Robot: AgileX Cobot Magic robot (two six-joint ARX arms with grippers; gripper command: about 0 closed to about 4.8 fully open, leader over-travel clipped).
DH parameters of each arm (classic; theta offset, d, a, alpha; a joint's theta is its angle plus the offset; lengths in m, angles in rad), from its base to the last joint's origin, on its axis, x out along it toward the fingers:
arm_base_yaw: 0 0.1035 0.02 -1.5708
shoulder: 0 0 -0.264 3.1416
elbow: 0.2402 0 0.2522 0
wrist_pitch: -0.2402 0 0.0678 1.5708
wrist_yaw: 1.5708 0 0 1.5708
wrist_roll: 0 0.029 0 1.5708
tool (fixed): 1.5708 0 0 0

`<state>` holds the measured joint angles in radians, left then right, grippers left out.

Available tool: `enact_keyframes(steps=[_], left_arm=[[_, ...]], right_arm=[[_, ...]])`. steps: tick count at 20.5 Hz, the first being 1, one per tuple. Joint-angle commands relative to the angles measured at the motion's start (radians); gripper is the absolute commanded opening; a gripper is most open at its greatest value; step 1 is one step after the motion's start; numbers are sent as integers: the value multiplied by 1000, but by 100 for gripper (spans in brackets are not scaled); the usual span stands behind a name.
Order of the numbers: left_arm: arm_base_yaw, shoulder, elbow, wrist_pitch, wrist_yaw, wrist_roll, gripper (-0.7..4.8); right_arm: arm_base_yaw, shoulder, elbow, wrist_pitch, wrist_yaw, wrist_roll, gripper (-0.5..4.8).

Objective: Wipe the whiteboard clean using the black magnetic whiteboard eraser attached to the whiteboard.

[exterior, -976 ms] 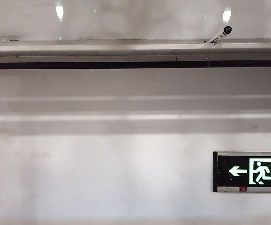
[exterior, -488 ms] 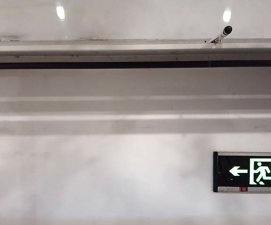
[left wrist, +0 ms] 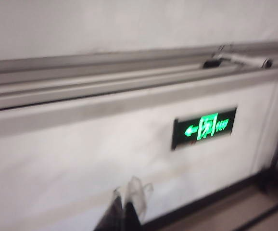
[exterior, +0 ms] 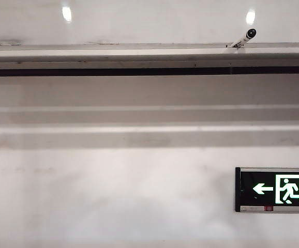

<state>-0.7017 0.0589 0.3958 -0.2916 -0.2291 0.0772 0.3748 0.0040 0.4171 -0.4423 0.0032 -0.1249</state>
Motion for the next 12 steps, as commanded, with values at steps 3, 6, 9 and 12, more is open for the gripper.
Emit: enact_keyframes(steps=[3, 6, 9, 12], left_arm=[[0, -1, -176, 238, 8, -37, -7], [2, -16, -239, 294, 13, -50, -7], [93, -57, -296, 346, 114, -48, -7], [259, -56, -307, 353, 207, -51, -7]], right_arm=[[0, -1, 5, -66, -3, 3, -1], [0, -1, 5, -82, -3, 3, -1], [1, -1, 5, -85, -3, 3, -1], [0, -1, 5, -85, -3, 3, -1]])
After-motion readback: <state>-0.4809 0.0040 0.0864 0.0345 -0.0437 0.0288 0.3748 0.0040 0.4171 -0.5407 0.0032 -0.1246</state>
